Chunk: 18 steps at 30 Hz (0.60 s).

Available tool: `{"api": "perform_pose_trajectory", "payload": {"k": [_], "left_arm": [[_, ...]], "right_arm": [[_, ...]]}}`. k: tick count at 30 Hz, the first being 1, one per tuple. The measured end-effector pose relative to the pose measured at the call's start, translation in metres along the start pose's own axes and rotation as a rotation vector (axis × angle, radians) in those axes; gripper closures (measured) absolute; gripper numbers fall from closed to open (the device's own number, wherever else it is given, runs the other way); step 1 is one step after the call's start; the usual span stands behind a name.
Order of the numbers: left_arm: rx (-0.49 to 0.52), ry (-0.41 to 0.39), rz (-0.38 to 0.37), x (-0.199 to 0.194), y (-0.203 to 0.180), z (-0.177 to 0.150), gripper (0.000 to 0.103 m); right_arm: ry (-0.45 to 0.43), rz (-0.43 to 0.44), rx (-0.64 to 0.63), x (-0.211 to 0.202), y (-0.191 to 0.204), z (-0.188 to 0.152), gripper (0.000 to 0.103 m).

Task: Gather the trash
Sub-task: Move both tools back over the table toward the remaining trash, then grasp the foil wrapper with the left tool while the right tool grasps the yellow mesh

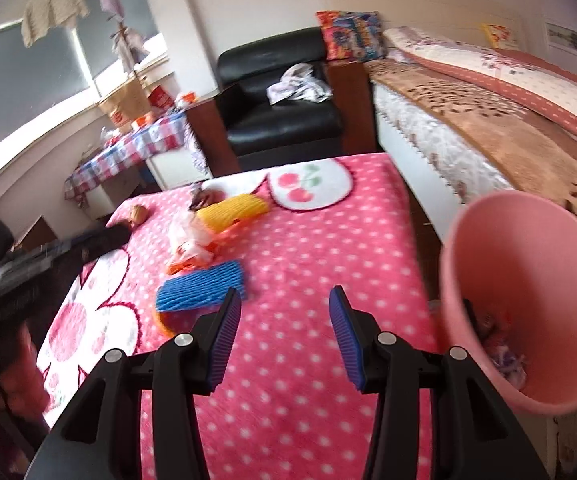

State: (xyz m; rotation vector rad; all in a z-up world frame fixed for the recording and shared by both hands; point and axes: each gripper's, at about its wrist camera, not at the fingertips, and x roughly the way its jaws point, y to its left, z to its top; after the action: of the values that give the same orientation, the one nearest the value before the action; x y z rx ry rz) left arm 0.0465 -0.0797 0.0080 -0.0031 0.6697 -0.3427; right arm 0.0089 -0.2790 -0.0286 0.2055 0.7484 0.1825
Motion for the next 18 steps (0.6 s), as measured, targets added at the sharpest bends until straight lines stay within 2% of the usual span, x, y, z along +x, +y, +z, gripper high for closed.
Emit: {"api": "perform_pose_trajectory", "payload": {"k": [3,8,14,18], "left_arm": [[-0.040,-0.003,0.041,0.014,0.033,0.015,0.065],[-0.092,0.050,0.069,0.059,0.073,0.038,0.065],[-0.114,0.145,0.054,0.120,0.092,0.049,0.065],[-0.109,0.184,0.063,0.149,0.095,0.046,0.065]], "right_arm": [[0.013,0.006,-0.034,0.014,0.010,0.005,0.058],[0.017,0.009,-0.043,0.032,0.014,0.014,0.058],[0.033,0.017,-0.040,0.057,0.014,0.030,0.058],[0.065,0.055,0.001,0.078,0.012,0.042,0.058]]}}
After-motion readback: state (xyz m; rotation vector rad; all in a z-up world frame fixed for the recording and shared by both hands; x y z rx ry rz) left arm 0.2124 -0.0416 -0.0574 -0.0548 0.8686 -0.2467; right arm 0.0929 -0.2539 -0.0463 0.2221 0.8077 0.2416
